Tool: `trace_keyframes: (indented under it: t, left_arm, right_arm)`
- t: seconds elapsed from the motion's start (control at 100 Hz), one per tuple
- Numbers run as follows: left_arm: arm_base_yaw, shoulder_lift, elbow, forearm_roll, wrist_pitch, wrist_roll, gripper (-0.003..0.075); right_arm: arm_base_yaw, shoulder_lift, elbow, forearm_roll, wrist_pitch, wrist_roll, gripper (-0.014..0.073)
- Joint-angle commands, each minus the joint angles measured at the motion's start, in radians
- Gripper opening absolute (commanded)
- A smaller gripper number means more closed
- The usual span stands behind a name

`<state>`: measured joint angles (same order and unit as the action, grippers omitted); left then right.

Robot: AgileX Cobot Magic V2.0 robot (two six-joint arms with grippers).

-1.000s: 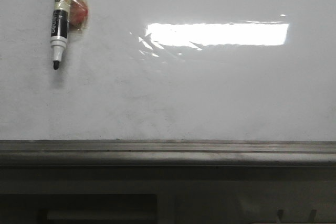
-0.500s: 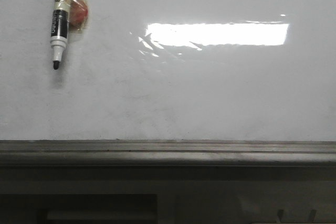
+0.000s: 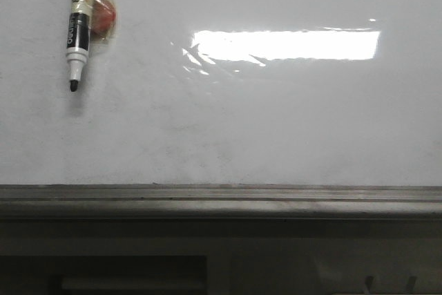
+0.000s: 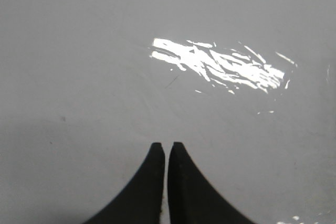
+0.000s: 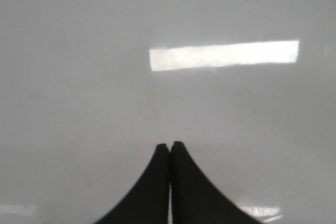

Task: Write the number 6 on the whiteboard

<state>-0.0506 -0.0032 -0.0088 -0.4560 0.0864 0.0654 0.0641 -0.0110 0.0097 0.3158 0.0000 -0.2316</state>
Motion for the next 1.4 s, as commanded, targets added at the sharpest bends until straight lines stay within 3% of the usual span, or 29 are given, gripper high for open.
trace_keyframes:
  t: [0.0,0.08,0.2,0.46,0.57,0.69,0.84,0.94,1.05,1.12,1.19,1.39]
  left_arm:
    - [-0.009,-0.031,0.049,-0.164,-0.086,-0.007,-0.002]
    - [-0.009,-0.031,0.045,-0.292,-0.086,-0.007,-0.002]
    - [-0.009,-0.031,-0.001,-0.344,-0.058,-0.007,-0.002]
    - [-0.009,0.129,-0.286,-0.174,0.242,0.007,-0.002]
    - [-0.009,0.26,-0.415,-0.133,0.356,0.106,-0.002]
    - [-0.011,0.354,-0.505,-0.133,0.426,0.173,-0.002]
    - [-0.086,0.427,-0.54,-0.15,0.431,0.211,-0.0007]
    - [-0.139,0.467,-0.542,-0.16,0.431,0.24,0.0097]
    - [-0.185,0.519,-0.542,-0.209,0.421,0.24,0.0327]
    - [-0.209,0.558,-0.542,-0.247,0.406,0.244,0.0477]
    - [-0.237,0.605,-0.542,-0.302,0.382,0.295,0.0551]
    - [-0.338,0.748,-0.548,-0.537,0.27,0.515,0.0524]
  right_arm:
    - [-0.006,-0.017,0.022,0.158,-0.091,0.001,-0.0066]
    - [-0.006,-0.017,0.014,0.275,-0.091,0.001,-0.0066]
    - [-0.006,-0.015,-0.042,0.288,-0.006,0.001,-0.0062]
    - [-0.006,0.197,-0.305,0.241,0.294,0.001,-0.006]
    - [-0.006,0.359,-0.427,0.224,0.405,0.001,-0.006]
    - [-0.006,0.489,-0.525,0.222,0.486,0.001,-0.0066]
    - [-0.006,0.571,-0.584,0.222,0.546,-0.035,-0.0038]
    - [-0.006,0.588,-0.592,0.222,0.561,-0.044,0.0113]
    - [-0.006,0.589,-0.592,0.229,0.568,-0.044,0.0397]
    - [-0.006,0.589,-0.592,0.233,0.568,-0.044,0.0497]
    - [-0.006,0.589,-0.592,0.233,0.569,-0.044,0.0502]
    - [-0.006,0.589,-0.592,0.233,0.57,-0.044,0.0467]
